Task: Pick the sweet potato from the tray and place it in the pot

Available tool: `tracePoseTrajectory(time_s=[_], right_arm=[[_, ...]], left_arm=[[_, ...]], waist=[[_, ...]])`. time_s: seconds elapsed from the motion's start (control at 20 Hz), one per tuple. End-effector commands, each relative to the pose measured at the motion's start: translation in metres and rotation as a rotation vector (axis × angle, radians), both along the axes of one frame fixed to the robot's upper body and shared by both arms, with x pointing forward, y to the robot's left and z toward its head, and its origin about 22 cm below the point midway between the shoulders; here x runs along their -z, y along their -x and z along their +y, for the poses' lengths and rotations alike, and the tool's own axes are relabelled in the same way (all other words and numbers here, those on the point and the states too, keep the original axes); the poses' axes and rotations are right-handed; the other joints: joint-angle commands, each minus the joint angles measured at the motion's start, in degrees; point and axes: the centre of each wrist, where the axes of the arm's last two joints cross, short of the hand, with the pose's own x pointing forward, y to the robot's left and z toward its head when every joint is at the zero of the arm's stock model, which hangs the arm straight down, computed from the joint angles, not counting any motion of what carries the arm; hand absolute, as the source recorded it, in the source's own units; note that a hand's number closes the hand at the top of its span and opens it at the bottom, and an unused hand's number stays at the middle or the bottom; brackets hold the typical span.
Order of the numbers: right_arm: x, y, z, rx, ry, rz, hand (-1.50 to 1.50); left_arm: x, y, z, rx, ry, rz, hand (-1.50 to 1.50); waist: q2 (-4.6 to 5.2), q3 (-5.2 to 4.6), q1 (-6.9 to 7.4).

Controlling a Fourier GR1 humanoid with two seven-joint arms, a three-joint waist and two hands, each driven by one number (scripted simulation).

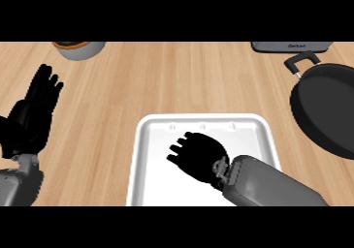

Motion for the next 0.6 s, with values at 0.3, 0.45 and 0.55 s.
tracePoseTrajectory(time_s=[0.3,0.45,0.55], right_arm=[[0.024,-0.008,-0.005,-0.003,0.009,-0.01,-1.5],[0.058,-0.003,-0.006,0.011,0.027,-0.027,-1.5],[0.059,-0.014,-0.01,0.025,0.038,-0.029,-1.5]], left_arm=[[-0.003,0.001,-0.011,-0.004,-0.001,-0.003,0.0],[-0.005,-0.008,0.008,0.001,0.012,-0.002,0.0],[0.014,-0.001,0.0,0.005,-0.011,0.002,0.0]], waist=[[0.0,0.0,-0.02],[0.04,0.0,0.01],[0.06,0.0,0.1]])
